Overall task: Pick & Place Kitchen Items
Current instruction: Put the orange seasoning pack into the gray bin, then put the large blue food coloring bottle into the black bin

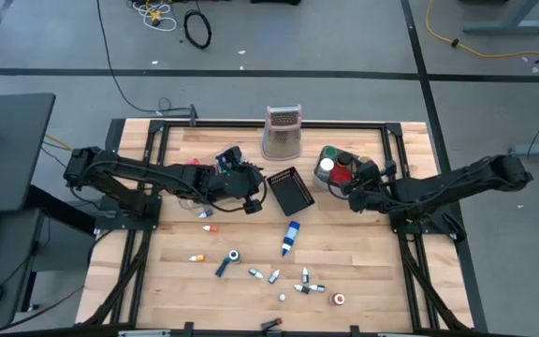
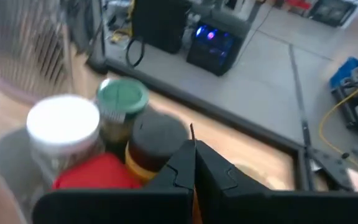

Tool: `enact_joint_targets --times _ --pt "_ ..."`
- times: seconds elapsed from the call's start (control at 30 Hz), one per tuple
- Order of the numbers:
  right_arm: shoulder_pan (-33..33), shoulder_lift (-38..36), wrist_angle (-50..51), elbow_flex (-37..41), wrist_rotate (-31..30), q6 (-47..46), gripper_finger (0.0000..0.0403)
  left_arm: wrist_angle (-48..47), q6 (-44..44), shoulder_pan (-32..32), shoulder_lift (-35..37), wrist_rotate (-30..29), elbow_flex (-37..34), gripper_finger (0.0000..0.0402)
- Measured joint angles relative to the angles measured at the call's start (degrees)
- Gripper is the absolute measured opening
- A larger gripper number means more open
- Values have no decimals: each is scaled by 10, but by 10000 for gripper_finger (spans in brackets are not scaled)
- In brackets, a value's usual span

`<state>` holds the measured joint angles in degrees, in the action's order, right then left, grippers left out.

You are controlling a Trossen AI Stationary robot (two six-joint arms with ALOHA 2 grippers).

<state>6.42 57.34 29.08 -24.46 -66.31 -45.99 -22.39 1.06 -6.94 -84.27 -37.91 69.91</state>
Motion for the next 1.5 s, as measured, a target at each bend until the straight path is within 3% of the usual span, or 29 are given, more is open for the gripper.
enact_joint_targets --times 0.33,0.57,0.67,0.87,1.1,1.3,1.5 --pt "0 0 -64 18 14 67 103 0 0 0 0 0 0 110" --pt "2 0 -214 3 38 245 172 0 1 0 0 1 0 110" --pt "6 0 -286 -18 97 327 189 0 1 0 0 20 0 110" --pt "21 0 -404 -41 273 435 206 2 -1 -19 0 60 0 110" --pt "40 0 -432 -38 445 417 221 2 19 -70 0 57 0 110" --pt "55 15 -437 -27 547 408 226 38 30 -115 -1 60 0 110" --pt "74 92 -579 -28 628 488 226 96 -9 -158 22 50 0 110"
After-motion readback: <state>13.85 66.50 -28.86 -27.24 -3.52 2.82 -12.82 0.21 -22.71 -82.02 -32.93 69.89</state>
